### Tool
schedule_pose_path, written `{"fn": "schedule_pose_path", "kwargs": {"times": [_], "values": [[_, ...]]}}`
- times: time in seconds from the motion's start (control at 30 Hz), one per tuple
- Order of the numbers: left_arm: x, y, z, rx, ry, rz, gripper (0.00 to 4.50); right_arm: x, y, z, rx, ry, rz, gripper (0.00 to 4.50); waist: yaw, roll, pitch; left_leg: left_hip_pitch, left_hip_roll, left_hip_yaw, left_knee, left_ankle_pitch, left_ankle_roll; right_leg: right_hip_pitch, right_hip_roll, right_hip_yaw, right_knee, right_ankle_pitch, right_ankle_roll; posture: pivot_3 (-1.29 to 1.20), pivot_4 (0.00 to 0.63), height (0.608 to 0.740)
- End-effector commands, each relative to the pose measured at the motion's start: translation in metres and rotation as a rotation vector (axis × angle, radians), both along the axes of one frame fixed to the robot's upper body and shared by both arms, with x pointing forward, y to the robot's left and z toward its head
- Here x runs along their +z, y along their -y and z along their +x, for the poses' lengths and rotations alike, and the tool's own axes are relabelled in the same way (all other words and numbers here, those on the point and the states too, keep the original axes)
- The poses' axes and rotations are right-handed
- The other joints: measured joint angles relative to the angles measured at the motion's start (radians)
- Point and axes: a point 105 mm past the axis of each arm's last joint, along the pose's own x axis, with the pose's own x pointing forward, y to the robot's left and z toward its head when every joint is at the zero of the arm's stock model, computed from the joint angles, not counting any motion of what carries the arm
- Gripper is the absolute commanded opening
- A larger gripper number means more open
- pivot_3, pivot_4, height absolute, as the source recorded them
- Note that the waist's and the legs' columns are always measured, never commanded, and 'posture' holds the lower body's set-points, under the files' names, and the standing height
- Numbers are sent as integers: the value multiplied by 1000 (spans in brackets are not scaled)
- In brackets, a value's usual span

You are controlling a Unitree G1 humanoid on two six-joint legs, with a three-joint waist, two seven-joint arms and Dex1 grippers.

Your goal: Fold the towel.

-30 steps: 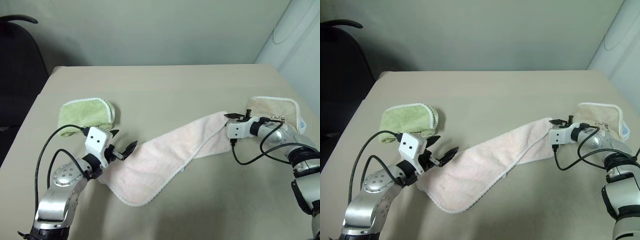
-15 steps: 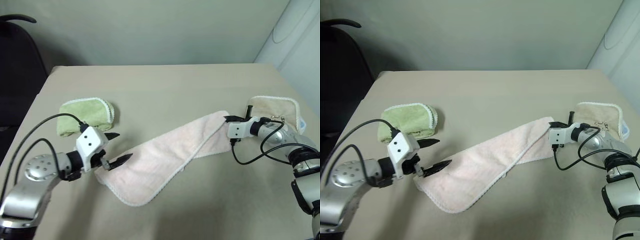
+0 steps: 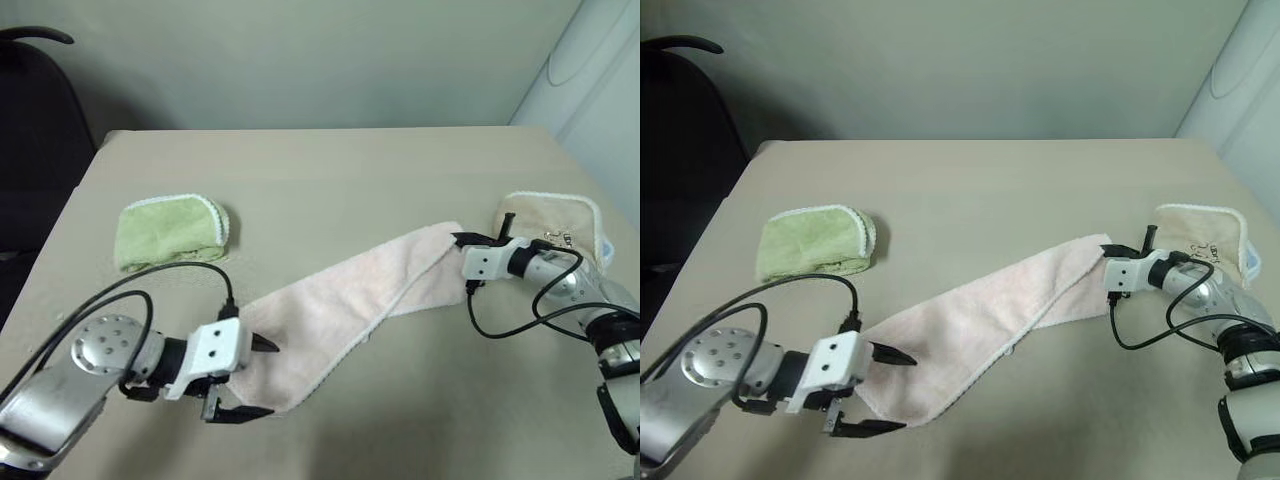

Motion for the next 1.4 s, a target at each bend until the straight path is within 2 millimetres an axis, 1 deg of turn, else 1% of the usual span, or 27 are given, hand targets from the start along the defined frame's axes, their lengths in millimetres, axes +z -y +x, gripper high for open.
{"fn": "schedule_pose_path", "kwargs": {"times": [0.03, 0.2, 0.3, 0.33, 0.37, 0.43, 0.5, 0.7, 0.73, 0.87, 0.93, 1.03, 1.1, 1.17, 1.27, 1.33, 1.4], "values": [[-12, 6, -7, -72, 12, 65, 4500, 23, 5, -3, -13, 50, 35, 19, 0, 0, 0, 0, 0, 0, 0, 0, 0, 0, 0, 0, 0, 0, 0, 0, 150, 740], [-27, 4, -11, -82, -16, 102, 4500, 23, 7, -11, -20, 36, 39, 19, 1, 0, 0, 0, 0, 0, 0, 0, 0, 0, 0, 0, 0, 0, 0, 0, 150, 740], [-35, 3, -11, -96, -3, 132, 4500, 23, 7, -14, -25, 31, 41, 19, 0, 0, 0, 0, 0, 0, 0, 0, 0, 0, 0, 0, 0, 0, 0, 0, 150, 740], [-38, 1, -9, -99, 15, 147, 4108, 23, 7, -14, -25, 30, 43, 0, 0, 1, 0, 0, 0, 0, 0, 0, 0, 0, 0, 0, 0, 0, 0, 0, 150, 740], [-40, 0, -6, -96, 32, 156, 3931, 23, 6, -15, -25, 28, 45, 0, 0, 1, -1, 0, 0, 0, 0, 0, 0, 0, 0, 0, 0, 0, 0, 0, 150, 740], [-43, -3, 0, -94, 68, 180, 3266, 23, 5, -16, -22, 26, 50, 0, 0, 2, -1, 0, 0, 0, 0, 0, 0, 1, 0, 0, 0, 0, 0, 0, 150, 740], [-46, -6, 4, -90, 89, 189, 2493, 23, 3, -17, -18, 25, 55, 0, 1, 3, -2, 1, 0, -1, 0, 0, 0, 1, 0, 0, 0, 0, 0, 0, 150, 740], [-42, -3, 2, -88, 87, 140, 305, 23, 5, -18, -24, 21, 56, 0, 0, 7, -4, 1, 0, -1, 0, 0, 1, 1, 0, 0, 0, 0, 0, 0, 150, 740], [-41, -2, 2, -87, 87, 132, 28, 23, 5, -18, -25, 20, 56, 0, 0, 7, -4, 1, 0, -1, 0, 0, 1, 1, 0, 0, 0, 0, 0, 0, 150, 740], [-31, 1, 4, -65, 92, 67, 28, 24, 6, -17, -29, 13, 56, 0, -1, 7, -4, 1, 0, -1, 0, 0, 1, 1, 0, 0, 0, 0, 0, 0, 150, 740], [-18, 6, 8, -26, 91, -9, 28, 26, 8, -17, -32, 14, 57, 0, 0, 7, -4, 1, 0, -1, 0, 0, 1, 1, 0, 0, 0, 0, 0, 0, 150, 740], [10, 10, 21, 79, 112, -158, 28, 33, 18, -16, -69, 26, 80, 0, 0, 7, -4, 0, 0, -1, 0, 0, 0, 1, 0, 0, 0, 0, 0, 0, 150, 740], [38, 7, 31, 162, 129, -289, 28, 41, 33, -16, -125, 41, 115, 0, 1, 8, -4, 0, 0, -1, 0, 0, 0, 1, 0, 0, 0, 0, 0, 0, 150, 740], [67, 0, 44, 244, 183, -407, 28, 52, 47, -15, -179, 59, 155, 0, 2, 8, -4, 0, 0, -1, 0, 0, 0, 1, 0, -1, 0, 0, 0, 0, 150, 740], [110, -13, 79, 389, 321, -577, 28, 70, 63, -4, -268, 94, 214, 0, 2, 8, -4, 2, 0, -1, 1, 1, -1, 3, 0, -1, 0, 0, 0, 0, 150, 740], [130, -17, 99, 449, 385, -670, 28, 80, 69, 5, -310, 113, 234, 0, -1, 9, -4, 3, 0, 0, 2, 1, -1, 3, 0, 0, 1, 0, 0, 0, 150, 740], [152, -21, 128, 529, 444, -766, 28, 98, 71, 17, -337, 153, 247, 0, -3, 10, -4, 3, 0, 0, 2, 1, -1, 2, 0, 0, 1, 0, 1, 0, 150, 740]]}}
